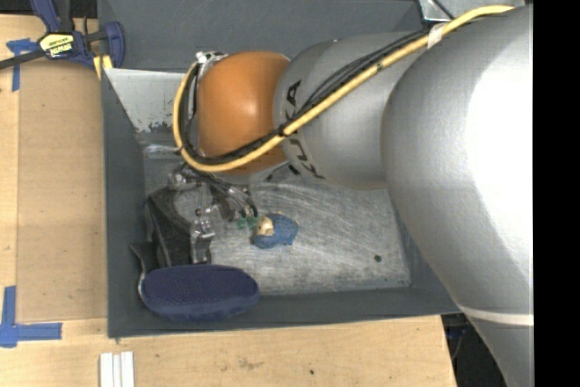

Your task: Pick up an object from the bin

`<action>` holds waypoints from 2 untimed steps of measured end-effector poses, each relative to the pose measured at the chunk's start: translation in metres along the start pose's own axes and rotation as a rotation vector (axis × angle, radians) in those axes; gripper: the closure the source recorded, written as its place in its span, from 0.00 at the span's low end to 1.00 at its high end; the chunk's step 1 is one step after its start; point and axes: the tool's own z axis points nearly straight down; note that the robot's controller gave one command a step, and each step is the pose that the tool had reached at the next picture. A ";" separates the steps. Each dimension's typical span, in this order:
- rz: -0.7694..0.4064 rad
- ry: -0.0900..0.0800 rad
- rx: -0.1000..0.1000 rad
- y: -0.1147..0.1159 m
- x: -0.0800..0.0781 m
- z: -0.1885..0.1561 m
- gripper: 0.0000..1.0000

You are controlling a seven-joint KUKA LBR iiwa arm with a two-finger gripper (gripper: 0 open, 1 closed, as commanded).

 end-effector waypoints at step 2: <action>-0.311 0.000 0.003 -0.137 0.044 0.041 0.00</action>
Offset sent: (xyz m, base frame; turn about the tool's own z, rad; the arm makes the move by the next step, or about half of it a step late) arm -0.0520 -0.0814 0.0845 -0.1696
